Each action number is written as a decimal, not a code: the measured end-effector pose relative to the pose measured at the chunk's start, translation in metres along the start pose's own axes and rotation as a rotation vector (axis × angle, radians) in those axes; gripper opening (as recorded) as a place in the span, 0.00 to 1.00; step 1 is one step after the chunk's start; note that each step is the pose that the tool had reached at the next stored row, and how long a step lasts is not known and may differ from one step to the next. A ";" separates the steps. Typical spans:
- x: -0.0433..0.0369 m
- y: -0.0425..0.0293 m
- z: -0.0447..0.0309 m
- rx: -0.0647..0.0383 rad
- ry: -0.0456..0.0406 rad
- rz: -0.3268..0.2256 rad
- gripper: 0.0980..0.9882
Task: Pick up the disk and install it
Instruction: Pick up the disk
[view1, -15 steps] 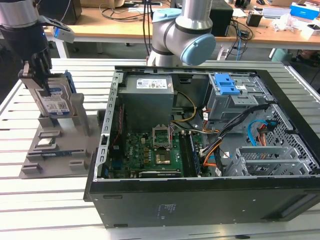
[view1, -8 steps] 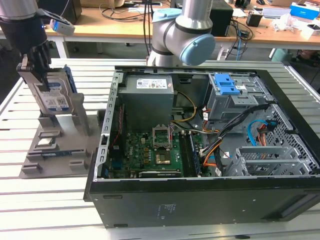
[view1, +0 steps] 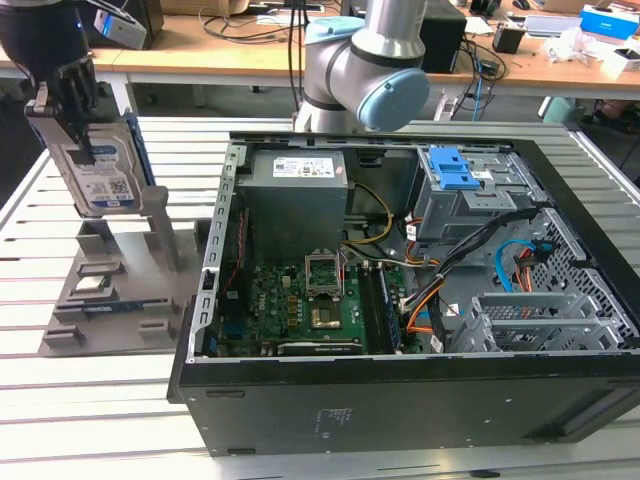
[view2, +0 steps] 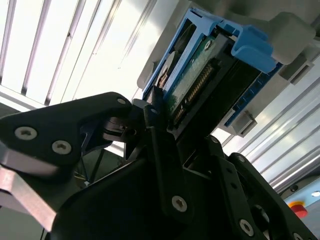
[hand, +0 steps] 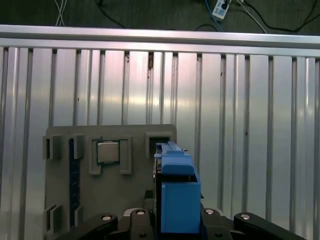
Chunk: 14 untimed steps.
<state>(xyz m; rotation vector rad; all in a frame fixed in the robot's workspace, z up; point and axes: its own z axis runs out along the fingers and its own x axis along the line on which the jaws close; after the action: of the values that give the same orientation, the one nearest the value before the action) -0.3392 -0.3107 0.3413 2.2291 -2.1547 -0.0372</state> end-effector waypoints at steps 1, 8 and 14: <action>-0.0006 0.0001 -0.0021 0.000 0.0013 0.000 0.30; -0.0023 0.0007 -0.0210 0.000 0.0043 0.000 0.30; -0.0025 0.0008 -0.0292 0.000 0.0044 0.000 0.30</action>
<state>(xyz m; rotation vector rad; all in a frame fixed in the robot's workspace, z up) -0.3387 -0.3078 0.3704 2.2267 -2.1525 -0.0325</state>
